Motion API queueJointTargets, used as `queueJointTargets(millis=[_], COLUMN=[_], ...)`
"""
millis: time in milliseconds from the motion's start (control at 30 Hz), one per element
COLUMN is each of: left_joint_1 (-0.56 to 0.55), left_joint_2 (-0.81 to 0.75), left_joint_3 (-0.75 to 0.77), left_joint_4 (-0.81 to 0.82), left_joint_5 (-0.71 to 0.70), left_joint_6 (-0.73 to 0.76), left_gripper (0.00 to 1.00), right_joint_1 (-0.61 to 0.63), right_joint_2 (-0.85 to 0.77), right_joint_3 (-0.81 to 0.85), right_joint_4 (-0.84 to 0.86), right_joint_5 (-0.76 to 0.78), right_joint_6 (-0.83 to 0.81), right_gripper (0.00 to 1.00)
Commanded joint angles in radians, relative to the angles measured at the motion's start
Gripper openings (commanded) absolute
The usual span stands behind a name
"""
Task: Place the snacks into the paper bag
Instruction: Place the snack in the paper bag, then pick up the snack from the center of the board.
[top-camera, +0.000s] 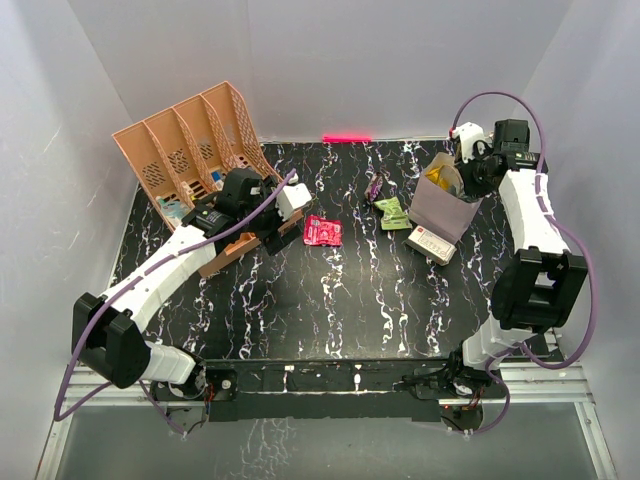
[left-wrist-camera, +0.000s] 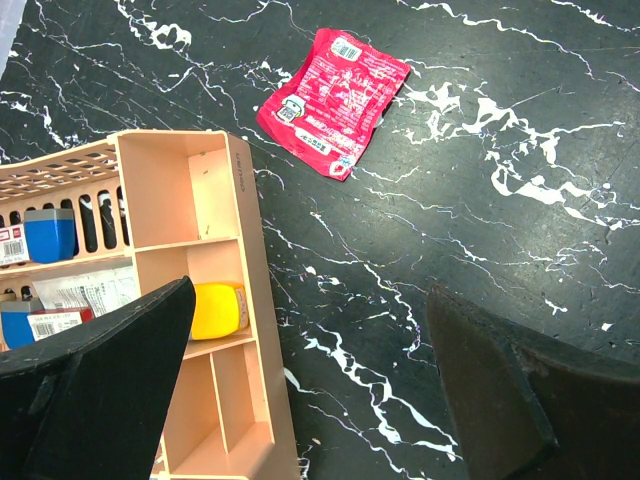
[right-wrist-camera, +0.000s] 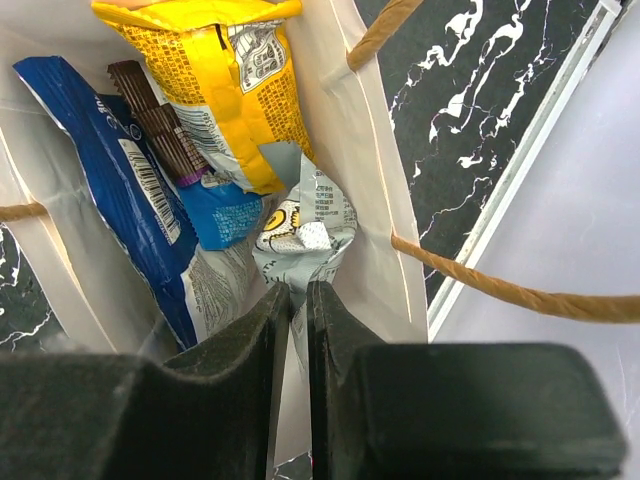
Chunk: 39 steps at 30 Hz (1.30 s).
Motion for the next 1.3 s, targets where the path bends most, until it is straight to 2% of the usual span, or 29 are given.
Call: queueJointTargets(millis=[0, 300, 600, 867, 1033, 1267], left_joint_1=[0.003, 0.004, 0.012, 0.082, 0.120, 0.122], left_joint_2=[-0.042, -0.042, -0.042, -0.062, -0.076, -0.056], left_joint_3=[-0.002, -0.002, -0.007, -0.031, -0.037, -0.040], left_joint_4=[0.002, 0.006, 0.032, 0.083, 0.101, 0.079], left_joint_5=[0.015, 0.010, -0.035, -0.075, -0.096, -0.077], left_joint_6=[0.007, 0.004, -0.040, -0.143, -0.204, -0.216], left_gripper=[0.98, 0.98, 0.98, 0.98, 0.98, 0.98], right_joint_1=[-0.004, -0.005, -0.005, 0.001, 0.063, 0.209], right_joint_2=[-0.009, -0.034, -0.069, -0.113, -0.117, -0.141], right_joint_3=[0.034, 0.125, 0.224, 0.315, 0.384, 0.375], right_joint_4=[0.028, -0.007, -0.046, -0.055, -0.069, -0.038], right_joint_5=[-0.005, -0.021, -0.078, -0.213, -0.240, -0.236], right_joint_6=[0.007, 0.019, 0.063, 0.169, 0.222, 0.267], right_gripper=[0.18, 0.43, 0.54, 0.69, 0.73, 0.81])
